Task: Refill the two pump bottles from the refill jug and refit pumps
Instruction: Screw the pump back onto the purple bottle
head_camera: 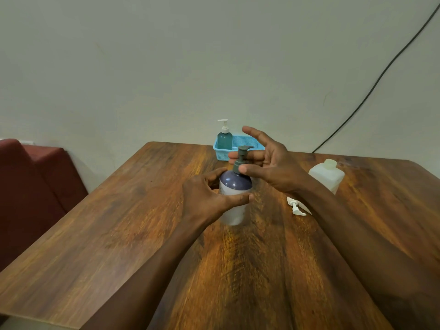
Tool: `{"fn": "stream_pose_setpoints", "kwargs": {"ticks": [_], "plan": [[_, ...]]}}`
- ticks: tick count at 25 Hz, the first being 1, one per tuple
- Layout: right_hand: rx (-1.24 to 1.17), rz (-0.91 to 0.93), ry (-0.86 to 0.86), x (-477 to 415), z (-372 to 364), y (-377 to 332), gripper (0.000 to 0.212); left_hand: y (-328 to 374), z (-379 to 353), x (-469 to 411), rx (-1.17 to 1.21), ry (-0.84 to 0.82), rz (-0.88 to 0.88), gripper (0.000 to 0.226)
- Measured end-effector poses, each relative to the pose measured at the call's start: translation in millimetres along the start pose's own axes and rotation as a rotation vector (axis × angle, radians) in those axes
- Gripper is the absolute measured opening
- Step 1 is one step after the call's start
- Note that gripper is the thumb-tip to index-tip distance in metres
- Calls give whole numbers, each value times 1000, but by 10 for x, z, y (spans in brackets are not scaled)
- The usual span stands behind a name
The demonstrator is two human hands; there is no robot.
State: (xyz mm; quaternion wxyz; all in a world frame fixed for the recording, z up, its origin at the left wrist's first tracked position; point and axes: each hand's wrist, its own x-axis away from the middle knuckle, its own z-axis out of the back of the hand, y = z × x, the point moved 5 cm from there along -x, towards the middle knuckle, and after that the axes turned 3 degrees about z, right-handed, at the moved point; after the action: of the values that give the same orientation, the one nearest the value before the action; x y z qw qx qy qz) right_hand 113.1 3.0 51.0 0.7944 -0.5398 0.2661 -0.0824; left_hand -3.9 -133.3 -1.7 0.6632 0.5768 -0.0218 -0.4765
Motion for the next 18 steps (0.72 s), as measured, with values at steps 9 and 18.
{"fn": "stream_pose_setpoints", "kwargs": {"ticks": [9, 18], "plan": [[66, -10, -39, -19, -74, -86, 87, 69, -35, -13, 15, 3, -36, 64], [322, 3, 15, -51, -92, -149, 72, 90, -140, -19, 28, -20, 0, 61]]}}
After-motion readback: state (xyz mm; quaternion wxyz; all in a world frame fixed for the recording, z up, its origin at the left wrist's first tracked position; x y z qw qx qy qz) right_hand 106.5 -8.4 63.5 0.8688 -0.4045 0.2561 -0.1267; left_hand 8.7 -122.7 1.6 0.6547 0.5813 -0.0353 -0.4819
